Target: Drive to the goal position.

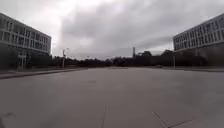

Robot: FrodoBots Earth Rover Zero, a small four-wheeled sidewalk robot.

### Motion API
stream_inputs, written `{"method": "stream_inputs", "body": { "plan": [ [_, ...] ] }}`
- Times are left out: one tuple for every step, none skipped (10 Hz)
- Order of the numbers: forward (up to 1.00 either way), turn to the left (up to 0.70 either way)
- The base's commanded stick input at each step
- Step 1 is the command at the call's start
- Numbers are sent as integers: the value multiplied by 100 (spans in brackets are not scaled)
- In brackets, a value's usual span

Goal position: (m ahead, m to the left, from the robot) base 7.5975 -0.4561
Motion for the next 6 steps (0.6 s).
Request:
{"method": "stream_inputs", "body": {
  "plan": [
    [70,2],
    [70,2],
    [70,2],
    [70,2],
    [70,2],
    [70,2]
  ]
}}
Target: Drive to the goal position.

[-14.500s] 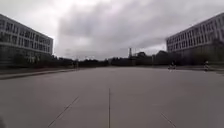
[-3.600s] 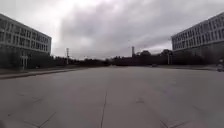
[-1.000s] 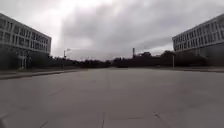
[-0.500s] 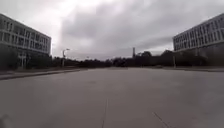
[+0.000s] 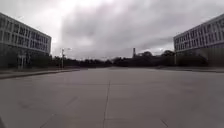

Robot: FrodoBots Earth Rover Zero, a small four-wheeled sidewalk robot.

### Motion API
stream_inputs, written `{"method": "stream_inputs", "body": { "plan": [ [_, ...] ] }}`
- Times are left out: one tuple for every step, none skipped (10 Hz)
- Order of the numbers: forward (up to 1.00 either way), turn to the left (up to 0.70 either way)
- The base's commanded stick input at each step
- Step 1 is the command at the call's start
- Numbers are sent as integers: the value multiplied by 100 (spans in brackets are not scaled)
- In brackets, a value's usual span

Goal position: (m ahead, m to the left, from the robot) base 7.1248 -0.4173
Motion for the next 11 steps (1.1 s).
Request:
{"method": "stream_inputs", "body": {
  "plan": [
    [70,2],
    [70,2],
    [70,2],
    [70,2],
    [70,2],
    [70,2],
    [70,2],
    [70,2],
    [70,2],
    [70,2],
    [70,2]
  ]
}}
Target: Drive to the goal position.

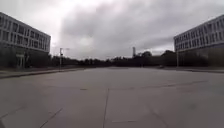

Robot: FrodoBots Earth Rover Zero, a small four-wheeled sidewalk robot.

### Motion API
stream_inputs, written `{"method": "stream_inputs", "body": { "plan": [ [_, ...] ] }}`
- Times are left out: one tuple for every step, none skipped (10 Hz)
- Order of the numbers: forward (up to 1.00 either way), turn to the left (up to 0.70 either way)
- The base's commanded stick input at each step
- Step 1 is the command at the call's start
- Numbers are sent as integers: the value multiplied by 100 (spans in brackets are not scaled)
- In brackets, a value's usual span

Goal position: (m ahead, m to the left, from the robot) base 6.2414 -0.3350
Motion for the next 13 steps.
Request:
{"method": "stream_inputs", "body": {
  "plan": [
    [70,2],
    [70,2],
    [70,2],
    [70,1],
    [70,1],
    [70,1],
    [70,2],
    [70,2],
    [70,2],
    [70,2],
    [70,2],
    [70,2],
    [70,2]
  ]
}}
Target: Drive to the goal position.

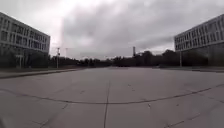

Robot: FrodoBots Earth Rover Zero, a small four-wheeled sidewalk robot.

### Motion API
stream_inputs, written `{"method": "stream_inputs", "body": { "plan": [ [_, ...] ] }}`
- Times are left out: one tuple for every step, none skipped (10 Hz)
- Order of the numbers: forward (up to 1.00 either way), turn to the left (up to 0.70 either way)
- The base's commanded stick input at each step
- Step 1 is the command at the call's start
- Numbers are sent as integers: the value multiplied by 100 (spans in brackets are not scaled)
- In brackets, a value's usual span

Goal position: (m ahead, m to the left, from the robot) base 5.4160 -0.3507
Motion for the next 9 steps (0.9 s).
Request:
{"method": "stream_inputs", "body": {
  "plan": [
    [70,2],
    [70,2],
    [70,2],
    [70,2],
    [70,2],
    [70,0],
    [70,-2],
    [70,-6],
    [70,-10]
  ]
}}
